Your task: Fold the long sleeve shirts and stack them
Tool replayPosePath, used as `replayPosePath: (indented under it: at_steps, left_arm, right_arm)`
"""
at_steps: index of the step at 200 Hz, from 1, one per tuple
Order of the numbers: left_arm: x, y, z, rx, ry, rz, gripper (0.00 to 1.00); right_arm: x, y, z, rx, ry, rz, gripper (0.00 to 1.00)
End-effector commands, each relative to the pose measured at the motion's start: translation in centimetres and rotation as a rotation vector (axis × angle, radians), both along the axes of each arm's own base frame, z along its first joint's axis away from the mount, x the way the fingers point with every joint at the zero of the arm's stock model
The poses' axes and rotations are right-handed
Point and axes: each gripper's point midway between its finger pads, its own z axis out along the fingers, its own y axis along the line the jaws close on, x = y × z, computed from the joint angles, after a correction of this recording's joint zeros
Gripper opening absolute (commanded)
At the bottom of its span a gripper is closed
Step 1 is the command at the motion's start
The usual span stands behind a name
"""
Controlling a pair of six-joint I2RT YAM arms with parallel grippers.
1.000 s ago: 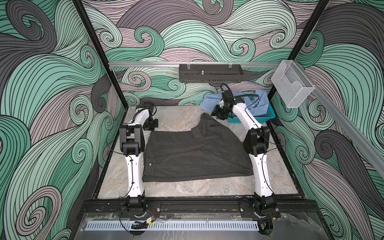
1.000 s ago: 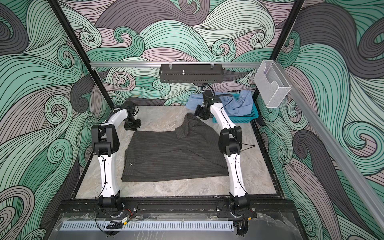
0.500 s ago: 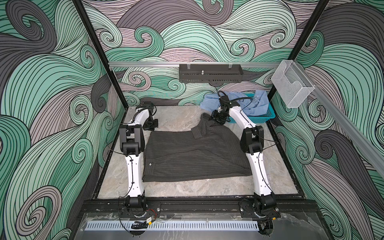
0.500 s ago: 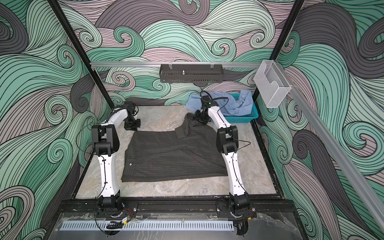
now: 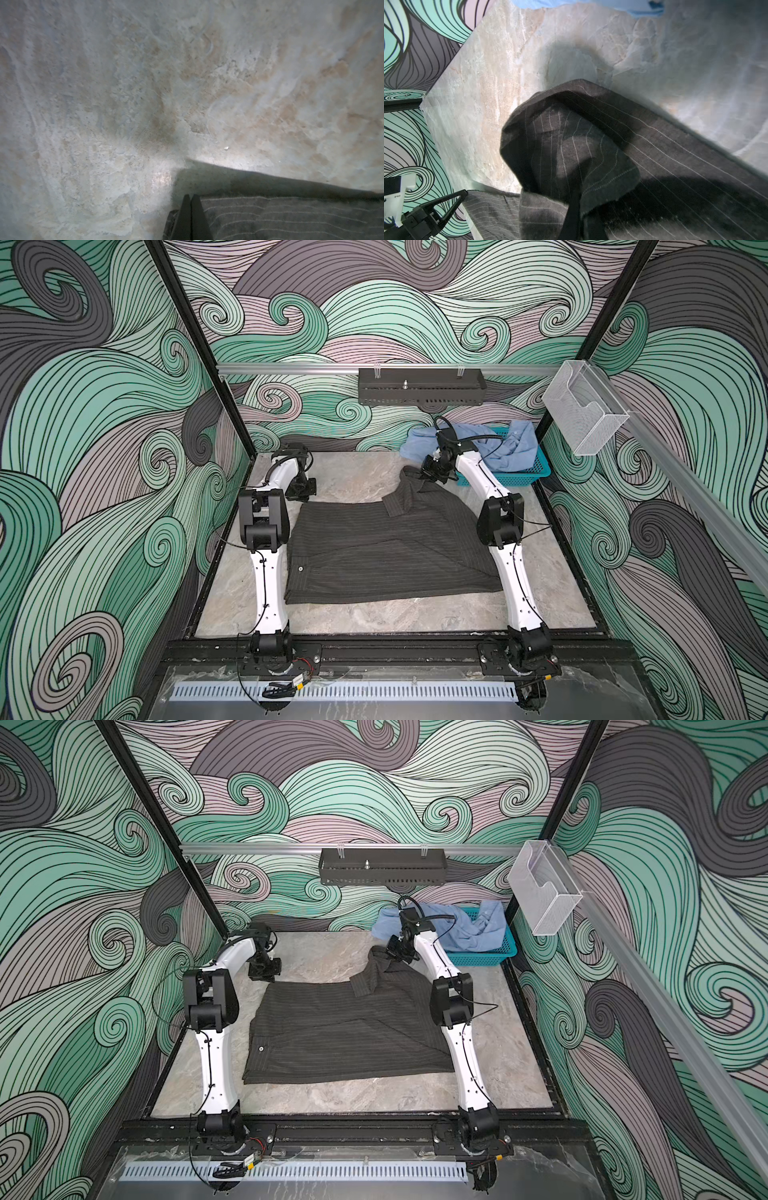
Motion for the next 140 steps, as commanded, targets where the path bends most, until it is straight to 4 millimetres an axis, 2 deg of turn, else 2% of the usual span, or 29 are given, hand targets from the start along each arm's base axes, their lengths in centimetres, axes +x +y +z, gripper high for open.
replayPosePath:
  at_steps: [1, 31, 77, 106, 140]
  left_arm:
    - [0.3, 0.3, 1.7, 0.023, -0.030, 0.008, 0.00]
    - [0.0, 0.7, 2.5, 0.047, -0.064, 0.009, 0.00]
    - [-1.0, 0.4, 3.9, 0.041, -0.112, -0.001, 0.00]
    - [-2.3, 0.3, 4.4, 0.042, -0.116, -0.008, 0.00]
    - [-3.7, 0.1, 5.1, 0.044, -0.149, -0.028, 0.00]
  right_arm:
    - [-1.5, -0.4, 5.4, -0.017, -0.069, 0.032, 0.00]
    - [-5.2, -0.9, 7.3, -0.059, -0.059, 0.067, 0.00]
    - [-11.1, -0.3, 10.1, -0.065, -0.048, 0.116, 0.00]
    - [-14.8, -0.5, 10.4, -0.038, 0.005, 0.107, 0.00]
    - [-18.7, -1.6, 10.4, -0.026, 0.047, 0.090, 0.00]
